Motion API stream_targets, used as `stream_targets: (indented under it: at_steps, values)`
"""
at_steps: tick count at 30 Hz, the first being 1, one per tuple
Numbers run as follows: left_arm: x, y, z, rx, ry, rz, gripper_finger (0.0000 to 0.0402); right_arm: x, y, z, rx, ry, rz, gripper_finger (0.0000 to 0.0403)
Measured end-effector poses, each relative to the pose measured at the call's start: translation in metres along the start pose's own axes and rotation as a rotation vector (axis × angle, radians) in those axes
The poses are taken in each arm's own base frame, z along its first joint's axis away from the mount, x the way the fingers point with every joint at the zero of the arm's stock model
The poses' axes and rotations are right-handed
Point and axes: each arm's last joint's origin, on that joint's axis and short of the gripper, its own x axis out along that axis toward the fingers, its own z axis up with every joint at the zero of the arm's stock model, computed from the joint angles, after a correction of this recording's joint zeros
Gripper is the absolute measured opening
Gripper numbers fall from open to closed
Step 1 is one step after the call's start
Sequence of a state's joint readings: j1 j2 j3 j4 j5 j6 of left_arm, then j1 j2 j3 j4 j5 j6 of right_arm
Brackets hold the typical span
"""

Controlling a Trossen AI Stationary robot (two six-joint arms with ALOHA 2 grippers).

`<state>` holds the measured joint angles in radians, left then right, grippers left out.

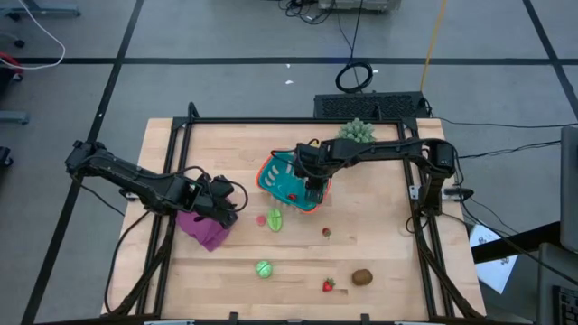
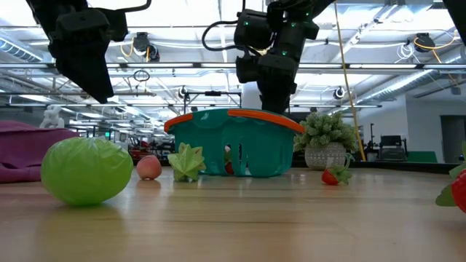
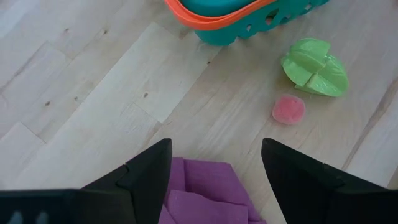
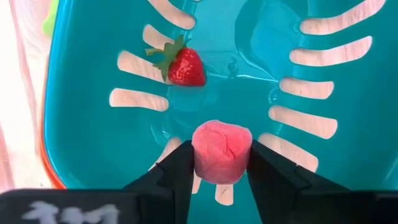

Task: Pick and placing Produce into tupperware
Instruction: Put the right pink peach into the blue basket

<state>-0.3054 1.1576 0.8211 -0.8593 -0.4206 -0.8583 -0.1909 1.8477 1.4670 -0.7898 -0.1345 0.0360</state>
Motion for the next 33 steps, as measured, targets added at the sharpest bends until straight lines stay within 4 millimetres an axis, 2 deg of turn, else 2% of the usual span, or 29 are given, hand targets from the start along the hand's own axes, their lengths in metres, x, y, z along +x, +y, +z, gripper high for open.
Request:
stream_targets:
  at_steps: [16,24,33]
  values:
    - [0.0,0.0,0.0,-0.001,-0.001,0.0,0.0253,0.001,-0.001,0.0,0.011,0.003,0.027,0.0129]
    - [0.0,0.0,0.0,0.0,-0.001,0.001,0.0253,0.026,-0.004,-0.002,0.001,0.08,0.028,0.0129]
    - [0.0,0.0,0.0,0.008,-0.008,0.006,0.0253,0.025,-0.004,0.0,-0.031,0.057,0.028,0.013]
